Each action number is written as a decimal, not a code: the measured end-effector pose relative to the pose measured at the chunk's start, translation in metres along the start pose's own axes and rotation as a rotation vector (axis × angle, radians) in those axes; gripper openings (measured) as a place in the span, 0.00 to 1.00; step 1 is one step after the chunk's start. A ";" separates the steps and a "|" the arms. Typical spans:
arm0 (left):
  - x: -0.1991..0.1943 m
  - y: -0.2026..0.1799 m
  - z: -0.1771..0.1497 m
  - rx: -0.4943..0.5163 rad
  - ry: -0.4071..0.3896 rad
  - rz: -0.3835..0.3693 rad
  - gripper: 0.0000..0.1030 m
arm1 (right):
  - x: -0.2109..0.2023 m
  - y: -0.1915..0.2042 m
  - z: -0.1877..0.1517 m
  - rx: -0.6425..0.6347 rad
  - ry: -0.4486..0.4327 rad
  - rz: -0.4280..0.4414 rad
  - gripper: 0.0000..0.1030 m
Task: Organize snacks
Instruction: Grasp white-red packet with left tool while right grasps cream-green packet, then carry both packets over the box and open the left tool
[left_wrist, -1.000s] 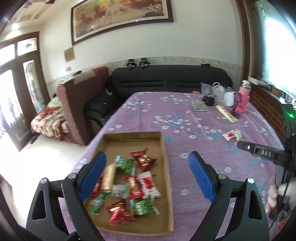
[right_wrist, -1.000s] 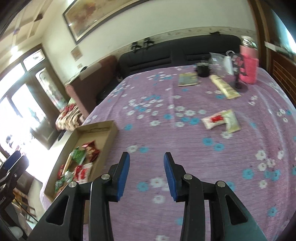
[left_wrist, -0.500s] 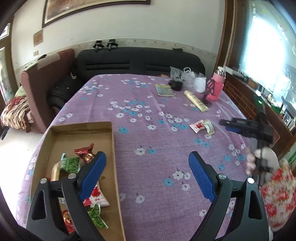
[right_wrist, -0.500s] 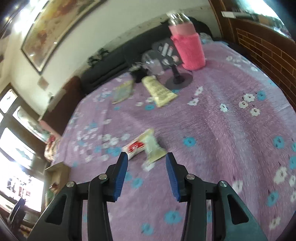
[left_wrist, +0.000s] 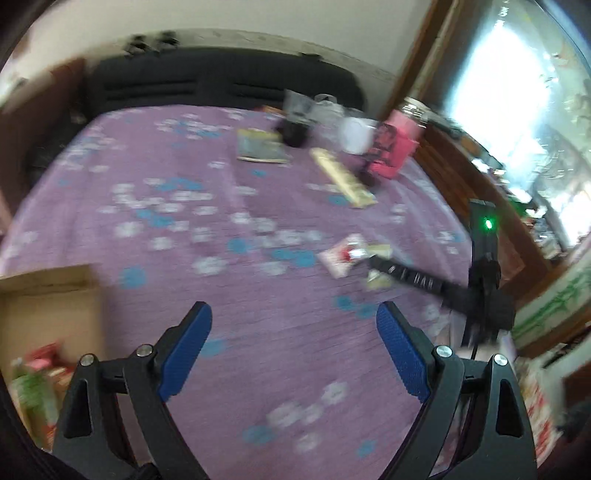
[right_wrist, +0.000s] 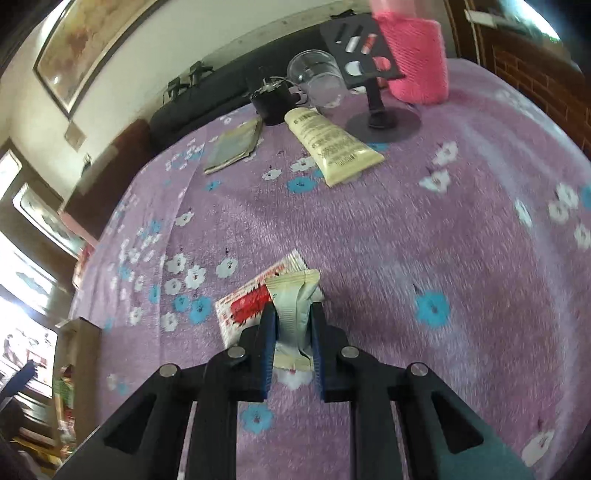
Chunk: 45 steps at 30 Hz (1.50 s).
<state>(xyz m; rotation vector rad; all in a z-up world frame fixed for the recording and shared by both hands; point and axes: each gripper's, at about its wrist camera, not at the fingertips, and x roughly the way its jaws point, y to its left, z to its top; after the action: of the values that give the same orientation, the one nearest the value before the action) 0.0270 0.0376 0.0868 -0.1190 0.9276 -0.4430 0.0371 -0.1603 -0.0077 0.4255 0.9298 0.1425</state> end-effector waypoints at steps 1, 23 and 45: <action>0.013 -0.006 0.006 0.006 0.004 -0.020 0.88 | -0.007 -0.002 -0.003 0.007 -0.014 0.007 0.16; 0.164 -0.078 0.040 0.246 0.169 0.095 0.56 | -0.058 -0.051 -0.027 0.176 -0.124 0.198 0.17; 0.060 -0.065 -0.007 0.214 0.073 0.094 0.32 | -0.071 -0.037 -0.032 0.114 -0.159 0.186 0.16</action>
<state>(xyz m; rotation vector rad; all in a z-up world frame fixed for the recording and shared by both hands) 0.0319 -0.0451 0.0566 0.1356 0.9470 -0.4585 -0.0336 -0.2054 0.0135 0.6201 0.7429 0.2223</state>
